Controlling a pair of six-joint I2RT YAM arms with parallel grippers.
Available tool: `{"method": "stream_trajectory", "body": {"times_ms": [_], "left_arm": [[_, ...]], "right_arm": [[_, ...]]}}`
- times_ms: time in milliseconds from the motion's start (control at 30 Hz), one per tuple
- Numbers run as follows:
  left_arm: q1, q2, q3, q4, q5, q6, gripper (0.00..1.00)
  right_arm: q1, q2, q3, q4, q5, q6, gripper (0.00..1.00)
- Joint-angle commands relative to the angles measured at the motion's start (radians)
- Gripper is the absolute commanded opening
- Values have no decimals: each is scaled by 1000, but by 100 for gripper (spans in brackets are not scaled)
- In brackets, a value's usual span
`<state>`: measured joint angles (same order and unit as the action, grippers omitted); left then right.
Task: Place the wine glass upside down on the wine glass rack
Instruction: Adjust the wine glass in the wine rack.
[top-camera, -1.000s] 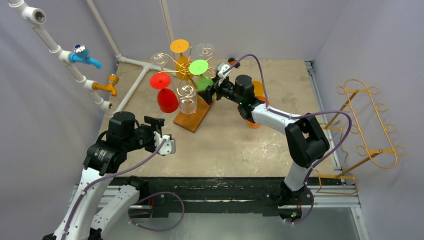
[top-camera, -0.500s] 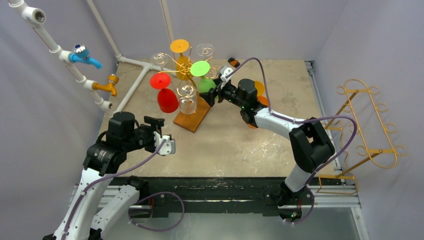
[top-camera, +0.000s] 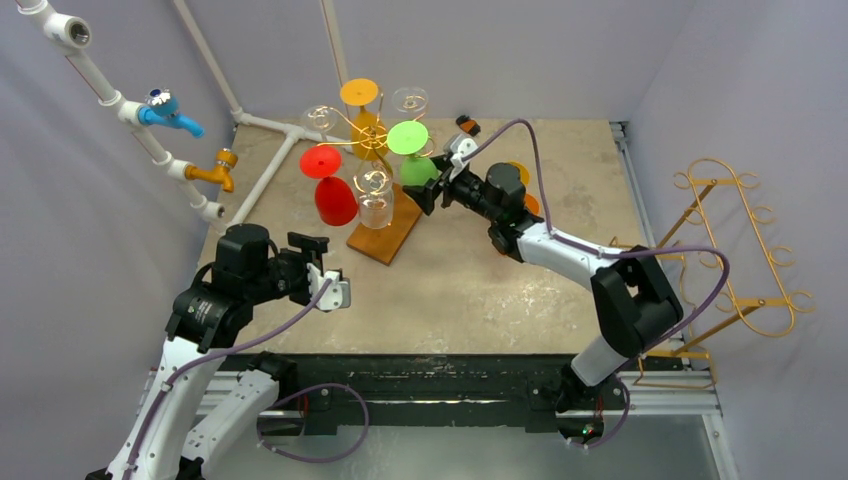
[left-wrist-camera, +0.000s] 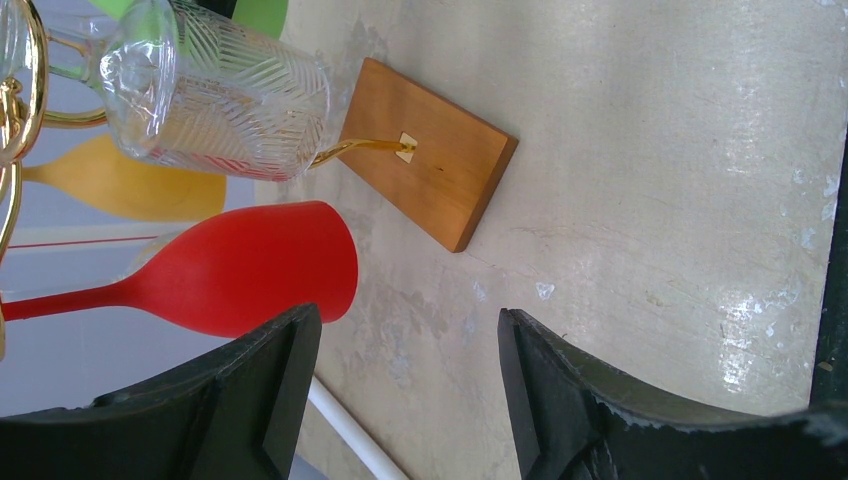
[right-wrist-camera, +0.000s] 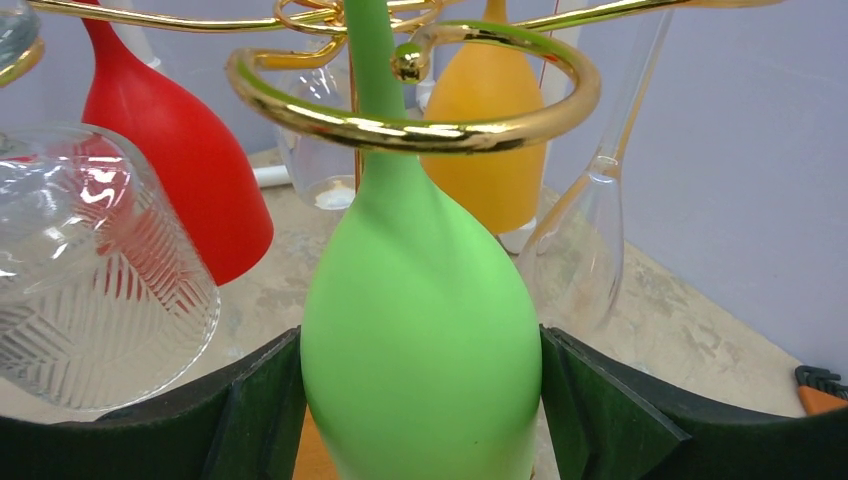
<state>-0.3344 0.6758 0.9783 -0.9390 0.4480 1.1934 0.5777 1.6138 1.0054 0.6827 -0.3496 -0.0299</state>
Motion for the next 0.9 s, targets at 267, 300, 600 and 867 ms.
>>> {"method": "stream_trajectory", "body": {"times_ms": [267, 300, 600, 867], "left_arm": [[1, -1, 25, 20, 4, 8, 70], [1, -1, 25, 19, 4, 7, 70], [1, -5, 24, 17, -2, 12, 69], [1, -12, 19, 15, -6, 14, 69]], "right_arm": [[5, -101, -67, 89, 27, -12, 64], [5, -105, -73, 94, 26, -13, 64], [4, -112, -124, 144, 29, 22, 65], [-35, -126, -167, 214, 38, 126, 65]]}}
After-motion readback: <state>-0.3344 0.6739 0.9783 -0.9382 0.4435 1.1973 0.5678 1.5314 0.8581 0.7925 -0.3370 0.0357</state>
